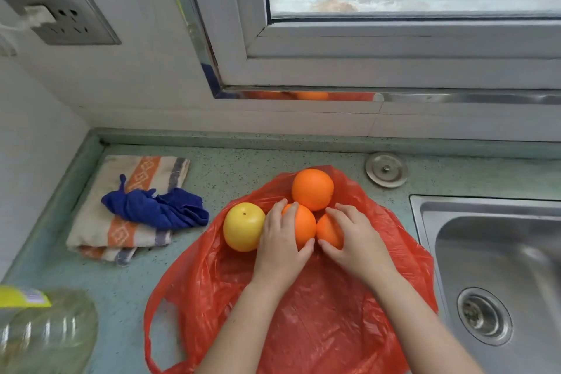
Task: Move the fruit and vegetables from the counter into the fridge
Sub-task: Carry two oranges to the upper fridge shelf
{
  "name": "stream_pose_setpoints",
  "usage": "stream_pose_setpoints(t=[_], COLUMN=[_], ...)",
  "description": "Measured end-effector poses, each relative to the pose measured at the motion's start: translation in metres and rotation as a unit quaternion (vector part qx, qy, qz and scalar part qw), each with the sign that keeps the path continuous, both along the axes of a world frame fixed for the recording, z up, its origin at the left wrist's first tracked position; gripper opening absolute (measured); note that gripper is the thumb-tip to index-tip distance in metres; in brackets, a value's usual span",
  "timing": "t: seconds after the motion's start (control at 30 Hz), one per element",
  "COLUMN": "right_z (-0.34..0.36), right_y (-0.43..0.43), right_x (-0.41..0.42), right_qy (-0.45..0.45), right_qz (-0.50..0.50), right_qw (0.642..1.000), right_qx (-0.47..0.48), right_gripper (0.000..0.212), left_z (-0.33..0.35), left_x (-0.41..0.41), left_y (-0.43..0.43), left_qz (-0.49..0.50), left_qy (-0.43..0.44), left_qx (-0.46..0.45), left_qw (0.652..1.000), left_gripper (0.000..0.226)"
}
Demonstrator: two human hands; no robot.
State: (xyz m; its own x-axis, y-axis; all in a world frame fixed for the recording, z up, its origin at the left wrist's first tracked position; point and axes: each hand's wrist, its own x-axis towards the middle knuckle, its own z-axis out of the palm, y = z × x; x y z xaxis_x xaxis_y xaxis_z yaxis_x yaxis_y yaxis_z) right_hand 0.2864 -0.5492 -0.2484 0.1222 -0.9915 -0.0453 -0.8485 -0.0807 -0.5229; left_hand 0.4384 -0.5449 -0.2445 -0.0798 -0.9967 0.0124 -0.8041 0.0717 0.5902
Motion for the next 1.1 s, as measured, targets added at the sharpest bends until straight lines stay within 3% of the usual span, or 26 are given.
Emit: stream_pose_setpoints(t=[0.23, 0.4, 0.67, 1.1], right_z=[-0.002, 0.003, 0.029, 0.106], right_y=[0.0, 0.002, 0.022, 0.101], right_x=[-0.001, -0.005, -0.007, -0.011], right_qy=[-0.028, -0.052, -0.104, -0.149], right_qz=[-0.009, -0.024, -0.037, -0.056], right_qw=[0.999, 0.996, 0.994, 0.984], right_qx=[0.039, 0.068, 0.017, -0.077], right_gripper=[0.069, 0.071, 0.069, 0.068], left_z=[-0.003, 0.001, 0.032, 0.098], left_x=[-0.001, 0.002, 0.016, 0.029], left_y=[0.001, 0.008, 0.032, 0.105], left_qz=[0.0, 0.022, 0.07, 0.034], left_qy=[-0.023, 0.012, 0.129, 0.231], left_qx=[0.01, 0.009, -0.018, 0.001], left_qw=[1.0, 1.0, 0.989, 0.972], left_gripper=[0.08, 0.08, 0.078, 0.075])
